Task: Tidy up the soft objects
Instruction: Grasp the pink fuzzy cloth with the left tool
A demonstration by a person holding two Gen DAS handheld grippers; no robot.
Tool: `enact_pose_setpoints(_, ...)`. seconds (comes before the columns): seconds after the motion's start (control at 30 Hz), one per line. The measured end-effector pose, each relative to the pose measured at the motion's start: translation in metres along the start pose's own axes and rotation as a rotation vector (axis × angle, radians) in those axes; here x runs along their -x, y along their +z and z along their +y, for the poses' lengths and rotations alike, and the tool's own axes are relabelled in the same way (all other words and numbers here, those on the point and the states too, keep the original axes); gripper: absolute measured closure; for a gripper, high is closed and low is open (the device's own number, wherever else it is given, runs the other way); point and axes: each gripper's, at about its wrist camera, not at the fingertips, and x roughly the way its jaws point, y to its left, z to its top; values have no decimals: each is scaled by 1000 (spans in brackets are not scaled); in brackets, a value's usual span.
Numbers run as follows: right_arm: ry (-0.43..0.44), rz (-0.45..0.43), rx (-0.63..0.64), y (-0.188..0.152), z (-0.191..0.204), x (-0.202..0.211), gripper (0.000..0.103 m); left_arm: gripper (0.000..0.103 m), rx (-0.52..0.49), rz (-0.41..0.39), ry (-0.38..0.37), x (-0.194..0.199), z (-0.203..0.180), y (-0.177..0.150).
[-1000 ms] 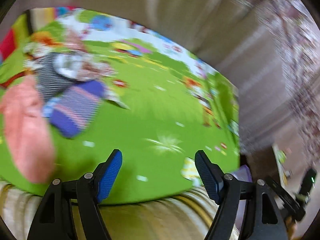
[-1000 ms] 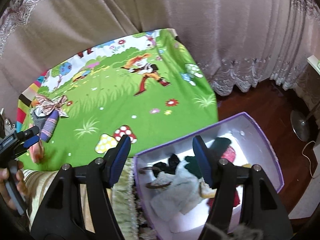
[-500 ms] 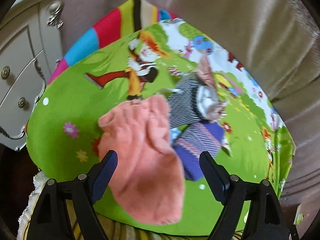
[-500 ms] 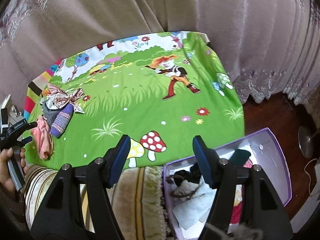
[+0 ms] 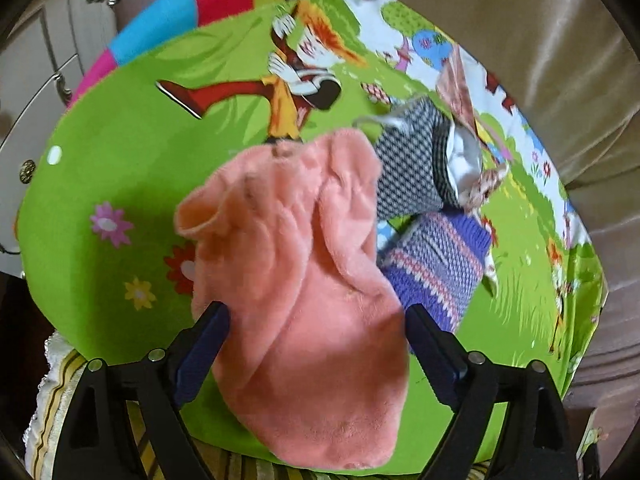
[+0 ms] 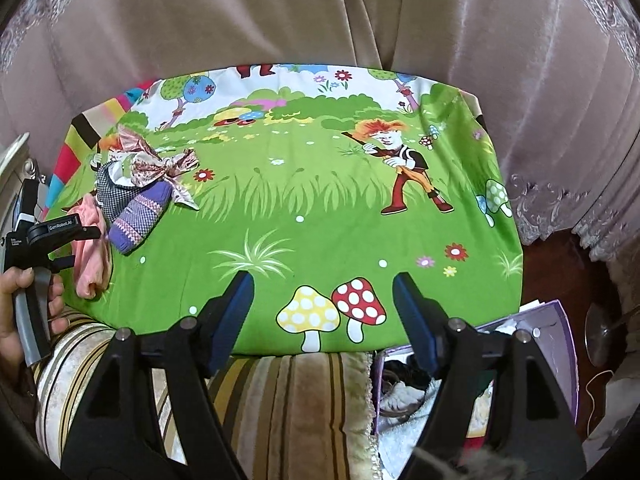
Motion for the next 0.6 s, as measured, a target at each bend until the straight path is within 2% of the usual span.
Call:
enact_pose_setpoints(0.13,-5,10,7,0,4,-4,28,10,-22,15,2,-3,-6,-4)
enact_pose_setpoints(0.3,-14,19,12,0,7,-7,27,10,-102,25,56,-8,-19,-8)
enact_pose_setpoints(0.37,-11,22,17,-1,9,-8,27,15,-129,20,88,-8,-23,-11)
enact_pose_setpoints(0.47,-3,25,20,-1,10,-8,27,36,-139,3,125,-5,-26,-12)
enact_pose_setpoints(0.5,0,25,21,-1,11,-8,27,48,-138,-2,124,-3,-25,-12)
enact_pose_setpoints(0.6,9,27,20,-2,12,-8,26,65,-121,-11,123,1,-19,-11)
